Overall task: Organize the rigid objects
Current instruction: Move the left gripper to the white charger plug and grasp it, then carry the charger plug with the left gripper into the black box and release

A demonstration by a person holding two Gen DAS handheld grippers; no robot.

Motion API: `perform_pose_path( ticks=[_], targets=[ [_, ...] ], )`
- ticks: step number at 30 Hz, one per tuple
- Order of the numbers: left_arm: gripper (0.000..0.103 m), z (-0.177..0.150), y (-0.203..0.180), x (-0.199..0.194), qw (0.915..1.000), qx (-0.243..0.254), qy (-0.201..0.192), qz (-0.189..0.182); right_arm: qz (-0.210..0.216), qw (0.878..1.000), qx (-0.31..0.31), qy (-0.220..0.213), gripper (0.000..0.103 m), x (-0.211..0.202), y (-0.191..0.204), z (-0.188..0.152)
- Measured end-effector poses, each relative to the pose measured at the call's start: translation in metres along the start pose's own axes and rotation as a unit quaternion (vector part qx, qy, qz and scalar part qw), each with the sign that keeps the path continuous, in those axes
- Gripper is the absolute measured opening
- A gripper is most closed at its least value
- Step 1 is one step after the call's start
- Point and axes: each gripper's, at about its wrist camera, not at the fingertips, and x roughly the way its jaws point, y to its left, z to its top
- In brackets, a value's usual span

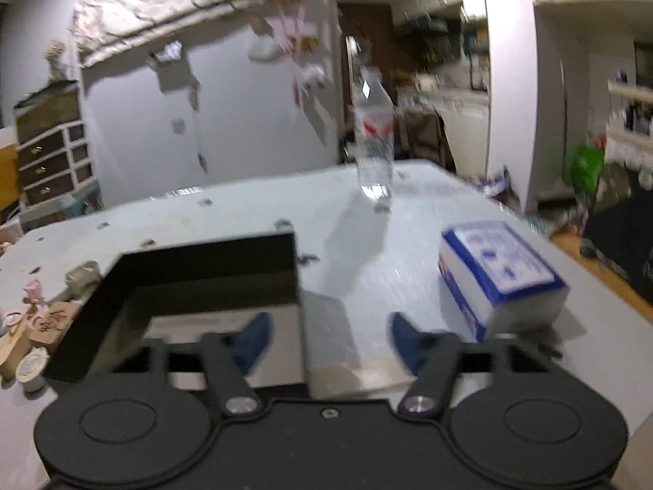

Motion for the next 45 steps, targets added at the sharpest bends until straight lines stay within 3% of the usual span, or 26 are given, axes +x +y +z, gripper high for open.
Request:
perform_pose_path(
  ticks=[2,6,9,13,14,22,29,37,45],
  targets=[
    [0.103,0.000,0.002,0.001,1.0000,-0.001,-0.005,0.002,0.020,1.000,-0.003,0.003,0.057,0.003,-0.001,-0.003],
    [0.103,0.001,0.006,0.003,0.9999,0.008,-0.010,-0.007,0.019,1.000,-0.020,0.010,0.053,0.007,0.007,-0.007],
    [0.103,0.007,0.010,0.008,0.9996,0.013,-0.008,-0.025,0.020,0.999,-0.030,0.015,0.045,0.014,0.013,-0.008],
    [0.100,0.019,0.016,0.016,0.9989,0.015,-0.019,-0.039,0.039,0.999,-0.028,0.021,0.023,0.020,0.017,-0.007],
    [0.098,0.022,0.016,0.018,0.9988,0.019,-0.022,-0.040,0.036,0.999,-0.031,0.021,0.022,0.021,0.019,-0.007],
    [0.093,0.040,0.015,0.043,0.9948,0.042,-0.034,-0.087,0.031,0.999,-0.021,0.019,0.015,0.022,0.017,-0.008],
    [0.070,0.035,0.011,0.049,0.9938,0.058,-0.018,-0.093,0.028,0.999,-0.021,0.019,0.015,0.022,0.018,-0.008],
    [0.069,0.034,0.020,0.035,0.9945,0.013,-0.015,-0.102,0.026,0.999,-0.023,0.017,0.015,0.022,0.018,-0.007],
    [0.068,0.052,-0.002,0.010,0.9894,0.020,-0.034,-0.140,0.022,0.999,-0.038,0.014,0.013,0.020,0.020,-0.008]
  ],
)
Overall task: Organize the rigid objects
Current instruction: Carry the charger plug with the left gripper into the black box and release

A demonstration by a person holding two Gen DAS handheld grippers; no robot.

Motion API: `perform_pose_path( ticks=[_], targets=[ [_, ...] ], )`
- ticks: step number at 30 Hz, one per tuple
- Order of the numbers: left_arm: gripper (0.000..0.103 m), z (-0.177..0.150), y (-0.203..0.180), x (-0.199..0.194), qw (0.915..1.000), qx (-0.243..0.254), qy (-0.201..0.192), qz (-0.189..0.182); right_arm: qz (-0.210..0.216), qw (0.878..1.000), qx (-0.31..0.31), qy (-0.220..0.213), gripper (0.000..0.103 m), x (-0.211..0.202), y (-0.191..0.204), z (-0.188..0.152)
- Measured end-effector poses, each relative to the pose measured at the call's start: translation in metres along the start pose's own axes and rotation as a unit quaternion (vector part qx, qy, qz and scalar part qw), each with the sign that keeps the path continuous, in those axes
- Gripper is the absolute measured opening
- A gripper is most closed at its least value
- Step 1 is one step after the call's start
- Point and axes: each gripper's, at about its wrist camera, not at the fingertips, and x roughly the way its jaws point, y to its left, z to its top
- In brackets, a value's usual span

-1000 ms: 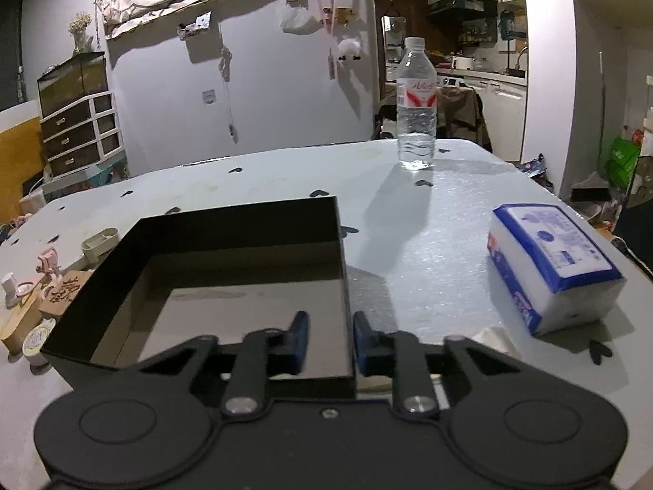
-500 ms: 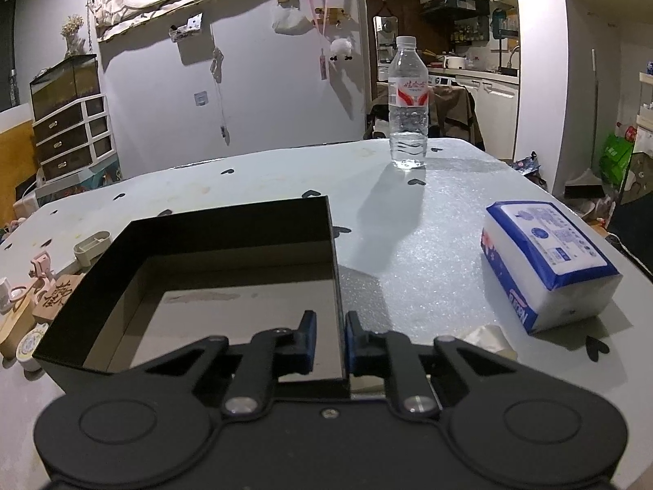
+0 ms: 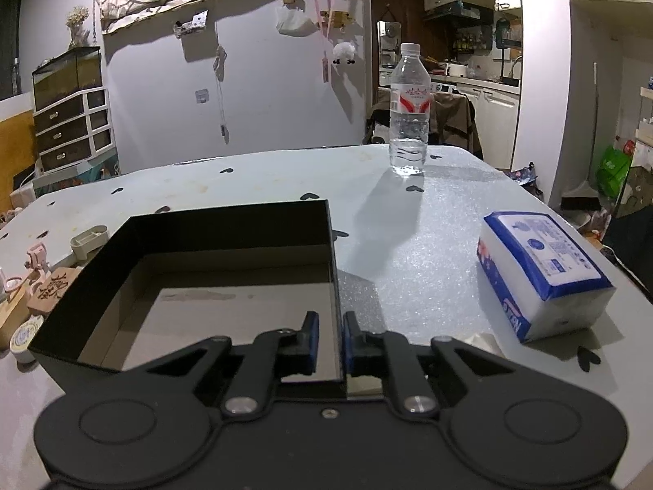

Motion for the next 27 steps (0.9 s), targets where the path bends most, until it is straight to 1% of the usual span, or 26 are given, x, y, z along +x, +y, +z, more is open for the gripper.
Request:
perform_pose_path(
  ticks=[5,9,12,15,18,21,24,27],
  targets=[
    [0.068,0.009,-0.016,0.006,0.9994,-0.010,0.011,-0.030,0.002,1.000,0.002,-0.001,0.012,-0.001,0.000,0.000],
    [0.068,0.024,-0.036,0.007,0.9988,-0.002,-0.006,-0.048,0.001,1.000,-0.001,-0.001,0.013,-0.001,0.001,0.000],
    [0.068,0.042,-0.063,0.012,0.9966,0.010,-0.020,-0.079,0.000,1.000,-0.002,-0.004,0.013,-0.001,0.002,0.000],
    [0.068,0.060,-0.096,0.024,0.9928,0.024,-0.020,-0.116,0.005,1.000,-0.001,-0.006,0.013,-0.002,0.000,-0.001],
    [0.068,0.073,-0.136,0.044,0.9870,0.038,-0.006,-0.156,0.010,1.000,0.000,-0.008,0.013,-0.003,-0.001,-0.002],
    [0.068,0.083,-0.174,0.072,0.9807,0.039,0.025,-0.190,0.017,1.000,0.005,-0.009,0.013,-0.002,-0.004,-0.002],
    [0.068,0.089,-0.209,0.100,0.9759,0.027,0.060,-0.208,0.021,1.000,0.009,-0.011,0.013,-0.002,-0.006,-0.003],
    [0.068,0.094,-0.240,0.127,0.9749,0.021,0.072,-0.210,0.022,1.000,0.010,-0.012,0.013,-0.002,-0.006,-0.004]
  ],
)
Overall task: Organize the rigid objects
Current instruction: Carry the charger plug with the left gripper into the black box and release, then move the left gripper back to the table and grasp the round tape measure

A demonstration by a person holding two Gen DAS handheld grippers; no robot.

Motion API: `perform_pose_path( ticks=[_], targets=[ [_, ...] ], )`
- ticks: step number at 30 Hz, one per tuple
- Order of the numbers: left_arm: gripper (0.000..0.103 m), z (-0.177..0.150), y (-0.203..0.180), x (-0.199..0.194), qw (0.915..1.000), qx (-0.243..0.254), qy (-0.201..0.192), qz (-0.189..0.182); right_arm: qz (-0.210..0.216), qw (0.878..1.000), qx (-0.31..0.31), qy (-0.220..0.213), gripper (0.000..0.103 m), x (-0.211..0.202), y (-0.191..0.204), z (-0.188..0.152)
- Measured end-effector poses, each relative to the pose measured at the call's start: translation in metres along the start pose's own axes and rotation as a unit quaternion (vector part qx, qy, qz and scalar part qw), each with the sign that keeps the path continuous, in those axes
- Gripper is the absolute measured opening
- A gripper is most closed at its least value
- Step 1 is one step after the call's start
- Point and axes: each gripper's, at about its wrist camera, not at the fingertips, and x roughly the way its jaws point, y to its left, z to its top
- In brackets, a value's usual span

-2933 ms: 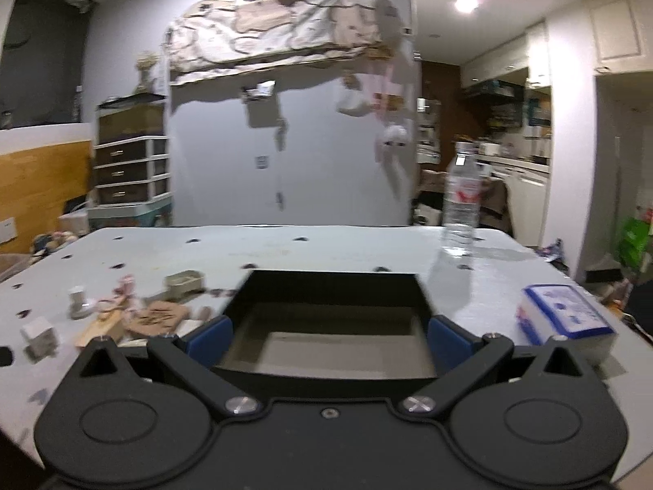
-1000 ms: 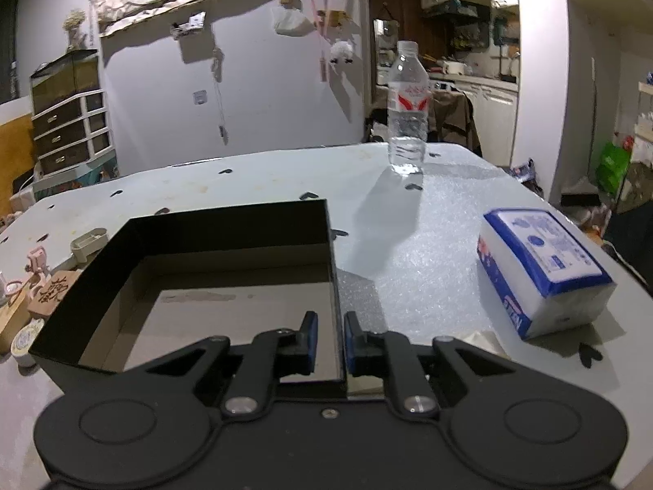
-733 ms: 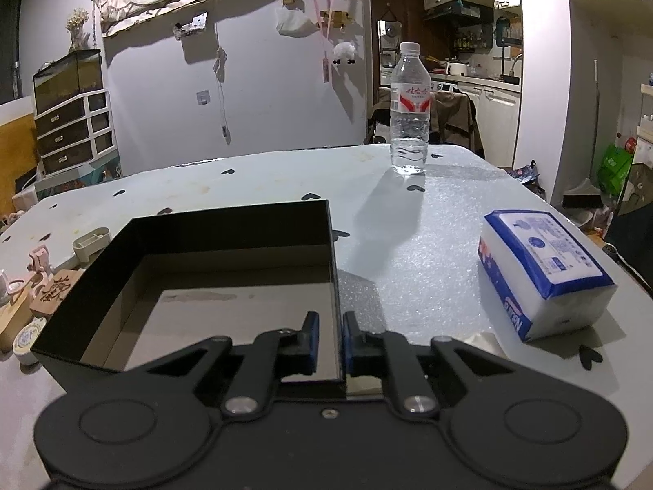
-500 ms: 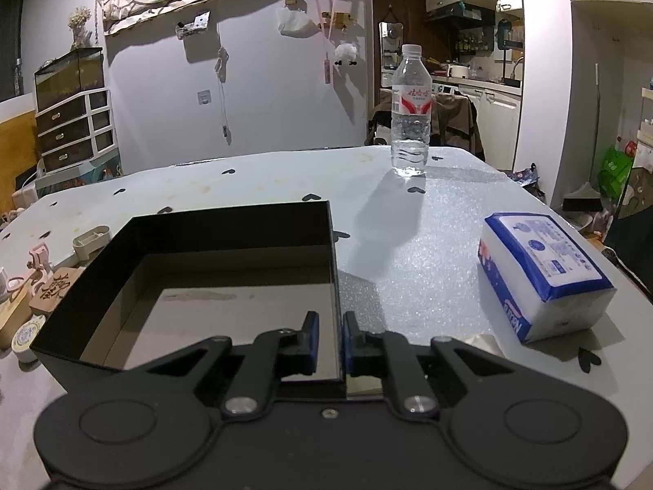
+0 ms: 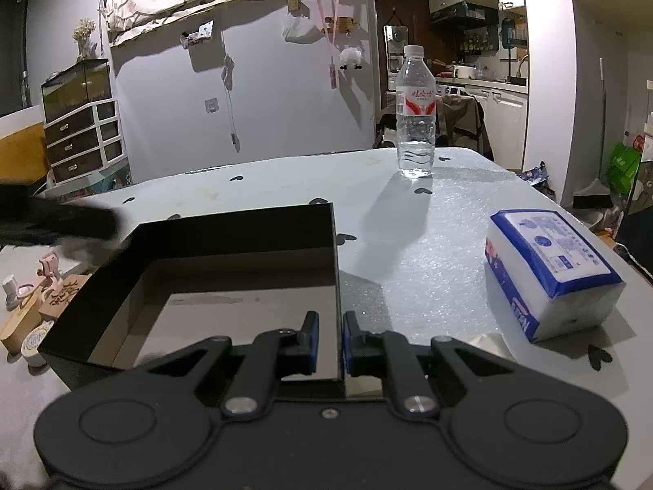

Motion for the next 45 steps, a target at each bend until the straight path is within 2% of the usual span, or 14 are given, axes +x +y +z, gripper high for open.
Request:
perform_pose_path(
  ticks=[4,9,13,15,17,20,25,31,34,38,42,45],
  targets=[
    [0.068,0.007,-0.020,0.037,0.9999,-0.006,0.008,0.011,0.002,1.000,0.001,0.000,0.013,0.000,-0.001,0.000],
    [0.068,0.007,-0.029,0.076,0.9977,-0.039,0.050,0.021,0.004,1.000,0.002,0.001,0.014,-0.001,-0.001,0.000],
    [0.070,0.004,-0.028,0.090,0.9952,-0.075,0.061,0.019,0.011,1.000,0.005,-0.001,0.015,-0.001,-0.004,-0.001],
    [0.081,0.005,-0.026,0.084,0.9948,-0.088,0.049,0.004,0.014,1.000,0.008,-0.002,0.015,-0.001,-0.005,-0.001],
    [0.086,0.005,-0.024,0.077,0.9930,-0.098,0.064,-0.014,0.017,1.000,0.011,-0.002,0.015,-0.001,-0.006,-0.001],
    [0.086,0.004,-0.025,0.071,0.9918,-0.099,0.078,-0.025,0.017,1.000,0.010,-0.003,0.016,-0.001,-0.005,-0.001],
    [0.086,-0.002,-0.021,0.061,0.9925,-0.091,0.080,-0.012,0.017,1.000,0.010,-0.003,0.016,-0.001,-0.005,-0.001],
    [0.086,-0.005,-0.016,0.042,0.9929,-0.089,0.077,-0.016,0.014,1.000,0.006,-0.001,0.016,-0.001,-0.003,0.000],
    [0.087,-0.006,-0.016,0.025,0.9945,-0.077,0.068,-0.022,0.011,1.000,0.003,0.000,0.016,0.000,-0.002,0.000],
    [0.095,-0.012,-0.018,-0.002,0.9973,-0.053,0.045,-0.022,0.006,1.000,0.000,0.001,0.015,0.001,0.000,0.000],
    [0.103,-0.021,-0.016,-0.030,0.9994,-0.029,0.014,-0.010,0.006,1.000,0.004,0.000,0.015,0.001,-0.001,-0.001],
    [0.103,-0.029,-0.012,-0.052,0.9999,-0.009,-0.009,0.009,0.006,1.000,0.007,-0.001,0.015,0.001,-0.002,-0.001]
  ],
)
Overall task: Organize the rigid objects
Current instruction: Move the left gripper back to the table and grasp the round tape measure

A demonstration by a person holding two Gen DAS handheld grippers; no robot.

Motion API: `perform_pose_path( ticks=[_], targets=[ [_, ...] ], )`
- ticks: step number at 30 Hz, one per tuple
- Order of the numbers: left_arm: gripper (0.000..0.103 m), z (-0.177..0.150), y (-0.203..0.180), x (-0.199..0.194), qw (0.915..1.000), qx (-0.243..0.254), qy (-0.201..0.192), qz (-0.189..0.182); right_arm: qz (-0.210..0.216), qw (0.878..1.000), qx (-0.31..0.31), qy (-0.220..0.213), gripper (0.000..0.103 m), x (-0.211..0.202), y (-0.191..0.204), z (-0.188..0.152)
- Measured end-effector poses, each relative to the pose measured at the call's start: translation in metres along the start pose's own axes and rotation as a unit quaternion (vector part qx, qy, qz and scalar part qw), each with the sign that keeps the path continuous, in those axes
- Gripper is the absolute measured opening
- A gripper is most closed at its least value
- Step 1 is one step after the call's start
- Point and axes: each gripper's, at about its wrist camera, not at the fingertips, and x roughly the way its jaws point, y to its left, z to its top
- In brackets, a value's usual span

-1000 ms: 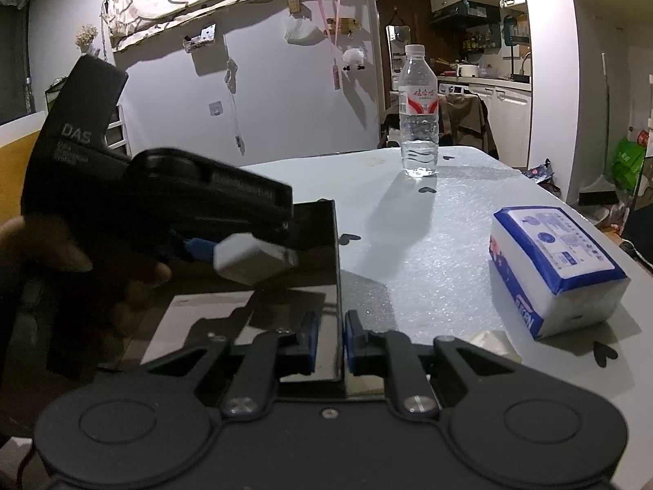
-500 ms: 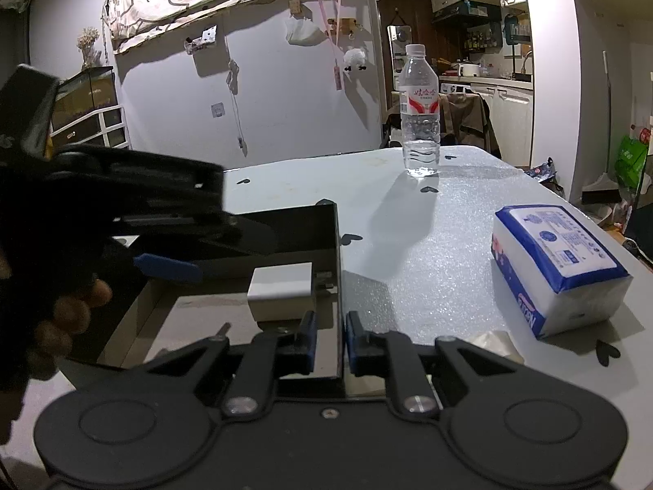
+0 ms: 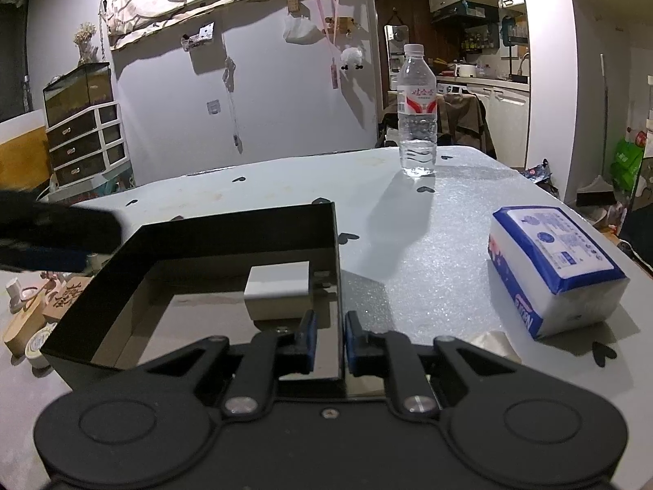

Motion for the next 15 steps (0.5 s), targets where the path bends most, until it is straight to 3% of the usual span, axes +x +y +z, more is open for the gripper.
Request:
perform_pose_path(
  ticks=[6,15],
  targets=[
    [0.103,-0.017,0.018,-0.038,0.9991,0.015,-0.022,0.032,0.004,1.000,0.007,0.001,0.017,0.000,-0.001,0.000],
    [0.103,-0.056,0.058,-0.071,0.9918,0.020,-0.042,0.119,0.005,1.000,0.007,0.001,0.018,-0.001,-0.002,0.000]
  ],
)
